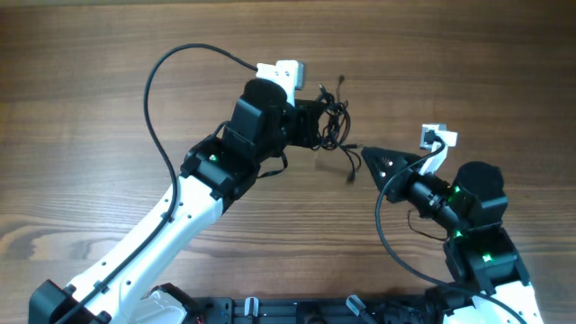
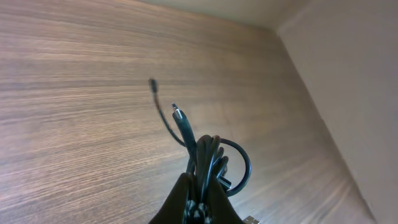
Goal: Untangle cables
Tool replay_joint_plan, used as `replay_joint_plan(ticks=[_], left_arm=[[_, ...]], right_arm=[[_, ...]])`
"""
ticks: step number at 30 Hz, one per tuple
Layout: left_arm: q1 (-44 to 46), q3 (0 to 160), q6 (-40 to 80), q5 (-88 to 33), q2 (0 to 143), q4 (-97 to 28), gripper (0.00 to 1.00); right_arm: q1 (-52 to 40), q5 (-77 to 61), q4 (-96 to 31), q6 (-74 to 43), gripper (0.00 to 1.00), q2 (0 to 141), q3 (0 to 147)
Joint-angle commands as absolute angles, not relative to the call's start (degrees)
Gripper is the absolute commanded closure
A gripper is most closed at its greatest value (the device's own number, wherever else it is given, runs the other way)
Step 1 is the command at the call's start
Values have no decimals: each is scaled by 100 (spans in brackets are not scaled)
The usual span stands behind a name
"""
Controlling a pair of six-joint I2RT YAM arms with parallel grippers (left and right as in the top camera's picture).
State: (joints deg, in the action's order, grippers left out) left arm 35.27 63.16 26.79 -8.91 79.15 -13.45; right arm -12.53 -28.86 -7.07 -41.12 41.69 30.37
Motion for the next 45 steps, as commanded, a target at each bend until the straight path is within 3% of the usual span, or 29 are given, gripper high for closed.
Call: replay_joint_plan(ticks=[1,4,9,18,25,27,29,33,37,45], left_arm=[[3616,6381,2270,-1199,7854,-1295,96],[3763,6381,2272,-1199,7854,-1251,96],[3990,6381,2274,-1197,7854,-1146,96],[4040,6381,2436,-1199,7854,-980,96],[4169,6381,2488,-1221,7854,-978,96],[4228,6381,2486,-1219,7854,-937,96],[4244,6381,2491,-1212,7854,-862,96],[4112,6381,3089,-298,7854,-840,96],[3780,6381,3699,143,7854,-928,96],[3179,6381,4394,191,7854,-1533,96]], right_arm=[[-1236,-3022,-478,-4873,69,4504,3030],[-1236,-3997,283,-5229,75,5175,3030],[-1236,-4862,1339,-5813,76,6018,3030],[-1243,-4858,1597,-6191,79,6869,3030],[-1243,-4696,2329,-6777,74,6879,3030],[-1240,-4615,2307,-6744,79,6882,3030],[-1243,-4641,2311,-6678,95,6893,3030],[-1194,-5000,2163,-5398,96,6882,3030],[-746,-5533,1796,-4987,95,6705,3030],[132,-7762,2735,-4609,95,5885,3030]])
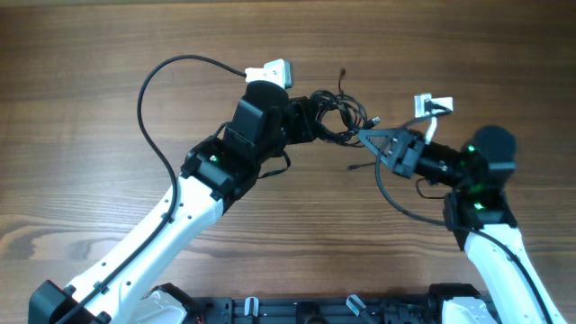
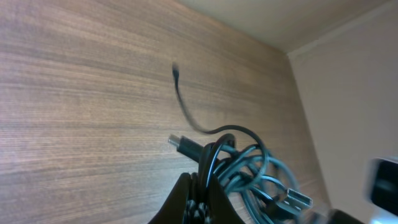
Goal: Untangle cables
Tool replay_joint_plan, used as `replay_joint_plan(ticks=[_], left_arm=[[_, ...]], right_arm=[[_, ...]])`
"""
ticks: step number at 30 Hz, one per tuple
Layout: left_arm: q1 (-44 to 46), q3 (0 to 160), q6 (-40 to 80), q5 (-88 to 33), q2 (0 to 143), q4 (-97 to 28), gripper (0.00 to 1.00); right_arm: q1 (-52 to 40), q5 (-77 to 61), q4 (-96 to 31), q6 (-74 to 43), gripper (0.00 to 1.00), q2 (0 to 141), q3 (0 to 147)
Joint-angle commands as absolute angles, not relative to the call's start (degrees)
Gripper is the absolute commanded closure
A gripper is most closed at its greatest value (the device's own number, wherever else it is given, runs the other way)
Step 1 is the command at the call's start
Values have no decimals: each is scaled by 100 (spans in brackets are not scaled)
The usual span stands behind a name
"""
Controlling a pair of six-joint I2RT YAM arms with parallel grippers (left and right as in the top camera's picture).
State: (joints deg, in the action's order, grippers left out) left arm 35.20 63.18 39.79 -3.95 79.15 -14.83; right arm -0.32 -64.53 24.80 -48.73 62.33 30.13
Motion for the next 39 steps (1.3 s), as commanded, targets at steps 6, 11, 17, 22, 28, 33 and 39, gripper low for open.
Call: replay_joint_plan(ticks=[6,11,17,22,28,33,39], left_arm=[[2998,6381,5623,792,7854,-1527,96],[2897,6381,5804,548,7854,-1243,96],[2897,6381,4397,-873,7854,-843,96],[2923,6381,3712,-1629,7854,-965,96],[3055,6381,2869,-1660,7854,-1332,96],[3055,6381,2512,-2064,7854,-1330,96],[3055,6381,1492,-2764,7854,-1411,96]], right_arm=[[130,-8479,2698,-4600,95,5789,3030],[130,-7644,1929,-3828,83,5798,3030],[132,-4991,150,-3452,46,5795,3030],[132,-4945,5,-3454,24,5795,3030],[132,-5323,14,-3446,18,5795,3030],[130,-5325,14,-3448,16,5795,3030],[130,-5057,64,-3874,49,5798,3030]])
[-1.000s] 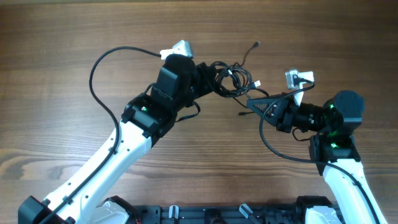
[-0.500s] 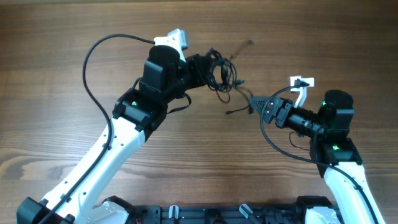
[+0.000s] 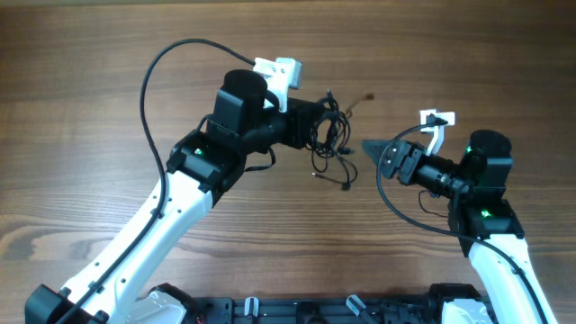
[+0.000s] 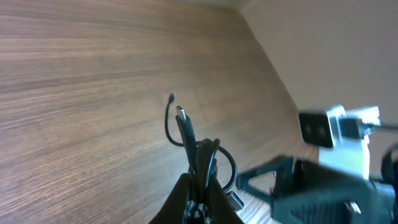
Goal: Untangle cables
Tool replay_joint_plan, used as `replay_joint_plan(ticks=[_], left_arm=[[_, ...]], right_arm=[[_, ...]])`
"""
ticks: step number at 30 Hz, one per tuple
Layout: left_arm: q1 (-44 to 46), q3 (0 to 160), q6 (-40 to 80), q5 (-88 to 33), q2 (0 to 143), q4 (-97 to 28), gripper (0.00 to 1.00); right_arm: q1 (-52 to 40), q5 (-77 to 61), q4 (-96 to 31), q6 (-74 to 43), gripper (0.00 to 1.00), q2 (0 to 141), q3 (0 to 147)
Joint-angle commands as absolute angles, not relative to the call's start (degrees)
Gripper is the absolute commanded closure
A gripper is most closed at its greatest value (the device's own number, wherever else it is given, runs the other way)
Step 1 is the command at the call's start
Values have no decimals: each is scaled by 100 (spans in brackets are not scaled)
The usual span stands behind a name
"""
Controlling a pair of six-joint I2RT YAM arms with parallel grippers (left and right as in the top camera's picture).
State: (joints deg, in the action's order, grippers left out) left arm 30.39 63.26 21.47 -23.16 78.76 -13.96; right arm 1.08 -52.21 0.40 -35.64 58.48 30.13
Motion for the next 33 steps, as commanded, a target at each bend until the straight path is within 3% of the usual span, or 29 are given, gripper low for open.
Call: replay_joint_plan(ticks=[1,5,6,8,10,12,15,20,23,26,32,33], left_arm=[[3052,6381,1492,-2764,7854,-1404,96],[3055,6381,1492,-2764,7854,-1400,96],[3055,6381,1492,-2768,7854,-1400,96],[3055,6381,1282,-2958,7854,-1406,96],[3055,6381,784,-3500,7854,-1437,96],[3055,6381,613,-3820,7854,-1468,96],[3055,6381,613,-3898,7854,-1544,96],[3055,6381,598,-4077,7854,-1573,96],[3055,6381,469,-4370,7854,-1551,96],[3055,6381,471,-4493,7854,-1549,96],[3109,6381,471,-4560,7854,-1503,96],[3138,6381,471,-4560,7854,-1474,96]], right_arm=[[130,-4976,56,-4200,48,5802,3030],[130,-4890,137,-5223,46,5870,3030],[130,-4890,172,-5264,41,5887,3030],[130,-4899,395,-4716,21,5905,3030],[132,-4890,582,-3260,4,5905,3030],[132,-4899,681,-3002,1,5905,3030],[130,-5234,996,-2696,1,5905,3030],[130,-5813,1194,-1968,17,5931,3030],[117,-6342,1197,-1765,20,6090,3030],[-49,-6462,1203,-1758,36,6416,3030],[-467,-6954,1500,-1758,39,6825,3030],[-526,-6932,1503,-1756,43,6853,3030]])
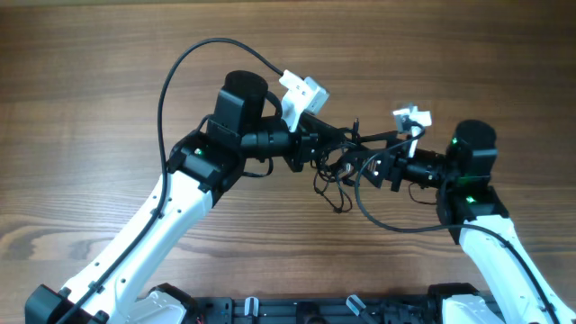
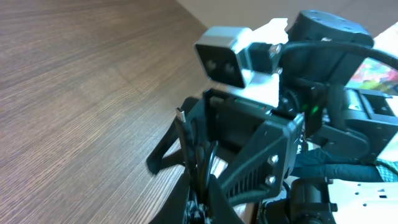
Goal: Untangle cables
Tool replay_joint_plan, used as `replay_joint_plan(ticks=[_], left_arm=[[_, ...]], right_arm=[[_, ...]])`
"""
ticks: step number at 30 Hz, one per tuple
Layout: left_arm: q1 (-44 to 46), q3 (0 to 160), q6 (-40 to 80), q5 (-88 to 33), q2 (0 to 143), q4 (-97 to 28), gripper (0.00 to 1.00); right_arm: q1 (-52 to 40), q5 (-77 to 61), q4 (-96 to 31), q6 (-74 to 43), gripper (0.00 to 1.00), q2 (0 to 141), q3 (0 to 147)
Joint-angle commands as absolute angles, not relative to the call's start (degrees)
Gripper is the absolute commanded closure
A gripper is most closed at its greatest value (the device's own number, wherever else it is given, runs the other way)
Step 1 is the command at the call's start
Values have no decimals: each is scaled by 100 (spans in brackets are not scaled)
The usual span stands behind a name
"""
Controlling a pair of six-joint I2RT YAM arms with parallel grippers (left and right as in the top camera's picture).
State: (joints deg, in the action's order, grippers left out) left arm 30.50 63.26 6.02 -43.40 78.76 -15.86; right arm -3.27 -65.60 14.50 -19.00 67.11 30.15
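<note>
A tangled bundle of thin black cables (image 1: 335, 167) hangs above the table's middle, with my left gripper (image 1: 317, 149) shut on its left side. In the left wrist view the strands (image 2: 194, 149) rise straight out of the left gripper (image 2: 200, 200). My right gripper (image 1: 354, 159) has come in from the right and stands open with its fingers either side of the bundle. One of those black fingers (image 2: 169, 147) shows to the left of the strands. A loose cable end (image 1: 339, 203) dangles below the bundle.
Brown wooden table (image 1: 90, 54). The left arm's own black lead (image 1: 175, 76) loops high over the back left. White wrist cameras (image 1: 409, 117) sit close above both grippers. A black rail (image 1: 297, 310) runs along the front edge.
My right gripper was open and apart from the bundle, to its right. Now it is at the bundle with its fingers around the strands. The left gripper still holds the bundle, shifted slightly right.
The left gripper has held the bundle at every moment. The right gripper first stood open to the lower right of it. Then its tips were at the bundle's right edge, with loops spread out. Then it was apart again, and now it straddles the bundle.
</note>
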Motion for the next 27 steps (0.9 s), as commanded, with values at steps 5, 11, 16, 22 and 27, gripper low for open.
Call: replay_joint_plan(ticks=[5,11,16,22,27], left_arm=[[3201,6381,473,-4508,7854,-1422,91],[3199,6381,495,-3948,7854,-1444,26],[3199,6381,563,-3726,7854,-1444,0],[3203,6381,991,-3332,7854,-1446,1],[3205,6379,985,-3334,7920,-1592,7]], right_arm=[[-556,-6611,1511,-1966,95,6879,3030],[-458,-6429,1754,-2880,96,6879,3030],[-78,-6423,1914,-3704,96,6879,3030],[36,-6615,1929,-4276,96,6879,3030],[36,-6654,1931,-4571,96,6879,3030]])
